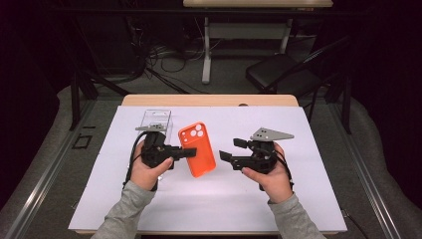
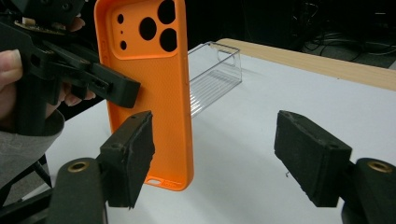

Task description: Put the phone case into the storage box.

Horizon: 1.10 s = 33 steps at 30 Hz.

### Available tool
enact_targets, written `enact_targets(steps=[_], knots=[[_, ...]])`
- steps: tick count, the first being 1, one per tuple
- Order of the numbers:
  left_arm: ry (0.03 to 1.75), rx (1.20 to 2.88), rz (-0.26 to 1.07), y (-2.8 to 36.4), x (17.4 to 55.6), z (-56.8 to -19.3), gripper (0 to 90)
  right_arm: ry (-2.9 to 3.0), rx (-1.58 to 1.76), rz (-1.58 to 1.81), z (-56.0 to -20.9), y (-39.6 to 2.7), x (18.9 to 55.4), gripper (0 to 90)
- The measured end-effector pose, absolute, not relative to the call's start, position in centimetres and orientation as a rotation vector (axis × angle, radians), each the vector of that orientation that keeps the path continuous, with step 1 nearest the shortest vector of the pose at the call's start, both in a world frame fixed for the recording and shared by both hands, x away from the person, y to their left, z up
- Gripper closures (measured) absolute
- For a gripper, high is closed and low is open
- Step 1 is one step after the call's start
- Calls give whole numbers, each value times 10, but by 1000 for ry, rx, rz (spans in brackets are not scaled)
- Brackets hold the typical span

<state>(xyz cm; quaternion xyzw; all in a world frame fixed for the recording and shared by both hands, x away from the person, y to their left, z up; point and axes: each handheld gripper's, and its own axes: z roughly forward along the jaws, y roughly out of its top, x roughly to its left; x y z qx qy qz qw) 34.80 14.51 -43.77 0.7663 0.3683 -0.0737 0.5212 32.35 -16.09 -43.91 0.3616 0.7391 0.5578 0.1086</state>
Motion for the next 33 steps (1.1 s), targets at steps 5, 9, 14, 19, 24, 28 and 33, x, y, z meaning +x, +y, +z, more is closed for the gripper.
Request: enact_targets(steps=[5,9,14,19,24,28,33], knots=[[873,1845,-185,139,346,-440,803,2217,1034,1672,-438,-162,322,214],[861,1864,-192,134,346,-442,803,2225,1019,1670,-438,-161,322,243],[852,1874,-199,130,345,-444,803,2223,1002,1686,-437,-163,322,290],[844,1876,-202,129,344,-444,803,2226,989,1714,-437,-166,323,356],[840,1878,-202,127,343,-445,803,2268,974,1746,-438,-165,324,407],[836,1882,-204,126,343,-445,803,2284,983,1730,-438,-165,324,412],[832,1880,-204,126,343,-446,802,2288,973,1733,-438,-165,324,416]])
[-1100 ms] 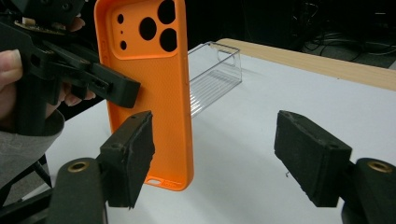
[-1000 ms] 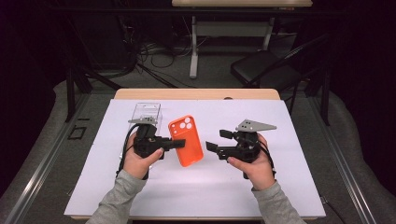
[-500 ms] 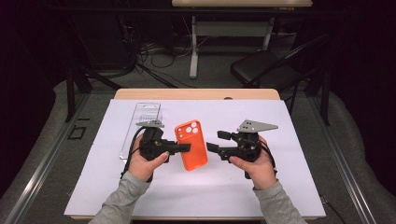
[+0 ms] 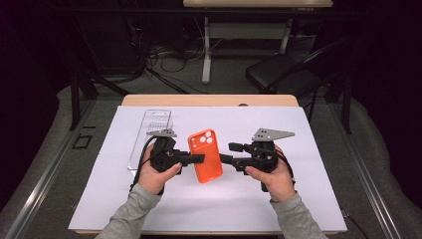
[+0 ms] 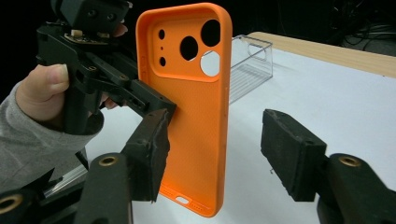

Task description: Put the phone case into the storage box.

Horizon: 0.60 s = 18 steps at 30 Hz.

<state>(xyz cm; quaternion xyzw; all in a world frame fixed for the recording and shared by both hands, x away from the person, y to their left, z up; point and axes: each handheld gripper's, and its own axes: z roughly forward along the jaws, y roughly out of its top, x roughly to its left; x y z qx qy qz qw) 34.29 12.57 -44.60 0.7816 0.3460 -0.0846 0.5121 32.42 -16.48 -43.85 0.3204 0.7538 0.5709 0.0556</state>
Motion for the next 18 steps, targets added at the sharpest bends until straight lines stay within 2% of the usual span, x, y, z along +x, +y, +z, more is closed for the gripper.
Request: enact_targets(steps=[7,18], knots=[[833,1884,-207,124,342,-447,802,2287,988,1702,-439,-165,324,419],[827,1879,-208,122,341,-447,802,2295,994,1717,-439,-165,324,512]])
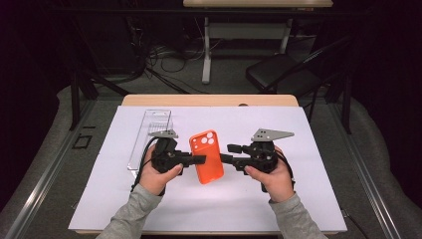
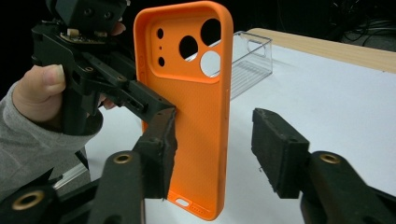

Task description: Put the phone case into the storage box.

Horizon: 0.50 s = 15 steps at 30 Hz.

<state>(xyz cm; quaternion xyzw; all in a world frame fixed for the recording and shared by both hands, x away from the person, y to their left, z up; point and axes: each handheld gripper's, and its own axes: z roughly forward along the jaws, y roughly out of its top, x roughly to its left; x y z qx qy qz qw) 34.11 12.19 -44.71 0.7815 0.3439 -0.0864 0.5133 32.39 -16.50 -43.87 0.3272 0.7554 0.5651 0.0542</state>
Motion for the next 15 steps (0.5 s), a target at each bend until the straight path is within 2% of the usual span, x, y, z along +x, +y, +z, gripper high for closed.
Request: enact_targets(steps=[6,15], knots=[[822,1885,-205,121,341,-447,803,2258,1039,1755,-440,-171,327,543],[819,1885,-213,119,341,-449,803,2280,1061,1785,-442,-173,329,542]])
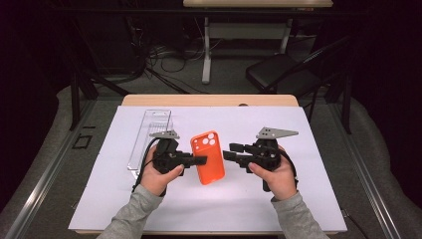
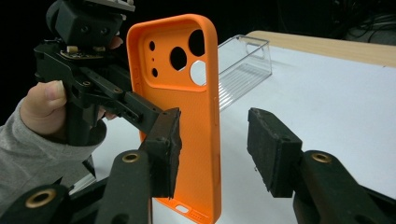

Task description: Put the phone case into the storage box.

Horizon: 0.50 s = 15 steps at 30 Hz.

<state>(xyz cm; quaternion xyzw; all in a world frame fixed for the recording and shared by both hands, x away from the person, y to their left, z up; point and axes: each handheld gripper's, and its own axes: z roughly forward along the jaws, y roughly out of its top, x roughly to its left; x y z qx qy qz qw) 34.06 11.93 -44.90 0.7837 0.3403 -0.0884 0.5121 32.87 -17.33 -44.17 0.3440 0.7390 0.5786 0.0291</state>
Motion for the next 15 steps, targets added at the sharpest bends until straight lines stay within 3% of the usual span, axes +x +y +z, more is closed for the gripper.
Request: enact_targets(steps=[15], knots=[[793,1898,-242,112,338,-453,803,2322,1045,1824,-446,-169,328,594]])
